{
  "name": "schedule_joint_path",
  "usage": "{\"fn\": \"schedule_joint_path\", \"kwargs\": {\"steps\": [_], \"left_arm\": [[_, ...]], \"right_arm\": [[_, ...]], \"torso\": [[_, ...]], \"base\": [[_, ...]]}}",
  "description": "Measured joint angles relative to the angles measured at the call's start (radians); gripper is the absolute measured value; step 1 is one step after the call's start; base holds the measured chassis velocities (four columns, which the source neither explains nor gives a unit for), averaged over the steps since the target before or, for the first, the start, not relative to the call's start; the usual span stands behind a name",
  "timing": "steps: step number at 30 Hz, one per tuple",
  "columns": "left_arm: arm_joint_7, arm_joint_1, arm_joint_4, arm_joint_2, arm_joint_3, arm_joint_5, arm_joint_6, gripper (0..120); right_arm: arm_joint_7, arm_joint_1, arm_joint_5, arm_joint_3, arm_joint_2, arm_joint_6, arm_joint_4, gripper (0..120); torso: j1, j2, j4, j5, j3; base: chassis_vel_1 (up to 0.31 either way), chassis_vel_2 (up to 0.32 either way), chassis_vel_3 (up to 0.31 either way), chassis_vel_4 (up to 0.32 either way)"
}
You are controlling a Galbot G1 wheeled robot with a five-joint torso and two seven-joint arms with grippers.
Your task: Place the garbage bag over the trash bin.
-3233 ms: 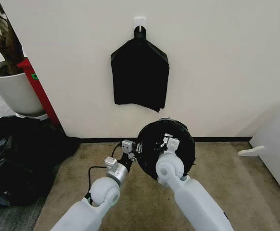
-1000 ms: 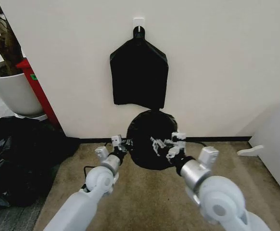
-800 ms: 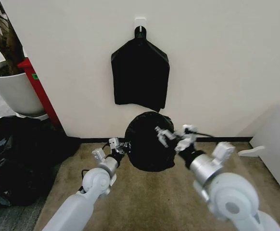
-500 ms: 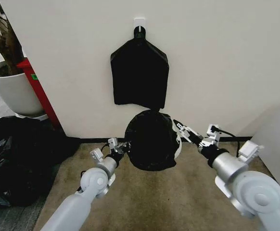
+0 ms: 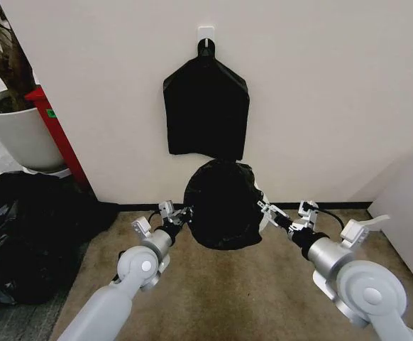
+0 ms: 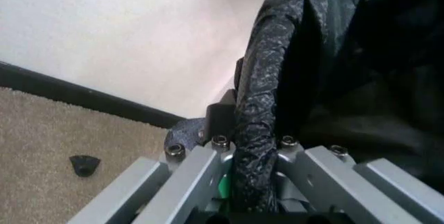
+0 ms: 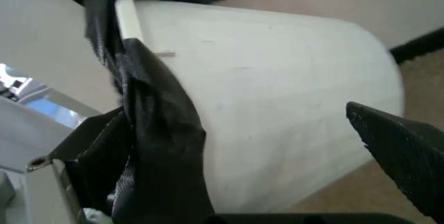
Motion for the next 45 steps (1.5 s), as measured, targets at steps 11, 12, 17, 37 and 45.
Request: {"fn": "schedule_joint_path", "kwargs": {"steps": [11,12,17,37,45], "left_arm": [[0.012,-0.008,0.005,0.002,0.001,-0.006,0.003,2],[0.015,-0.009,0.008,0.001,0.001,-0.006,0.004,2],[0.026,-0.012,0.019,-0.001,0.001,-0.006,0.006,2],[0.044,-0.003,0.017,0.003,-0.002,-0.010,0.010,2],[0.045,-0.003,0.003,0.002,0.000,-0.019,0.010,2]], "right_arm": [[-0.006,-0.002,0.028,0.019,0.003,0.010,-0.003,100],[-0.005,-0.002,0.030,0.019,0.003,0.011,0.001,100],[0.008,0.001,0.037,0.020,0.001,0.011,0.019,100],[-0.002,-0.007,0.080,0.064,0.001,0.002,0.016,100],[-0.025,-0.015,0.079,0.079,0.005,0.000,-0.028,100]], "torso": [[0.000,0.000,0.0001,-0.0002,0.000],[0.000,0.000,0.0000,-0.0002,0.000],[0.000,0.000,0.0000,-0.0001,0.000],[0.000,0.000,0.0000,0.0000,0.000],[0.000,0.000,0.0001,-0.0001,0.000]], "base": [[0.000,0.000,0.000,0.000],[0.000,0.000,0.000,0.000],[0.000,0.000,0.000,0.000],[0.000,0.000,0.000,0.000],[0.000,0.000,0.000,0.000]]}}
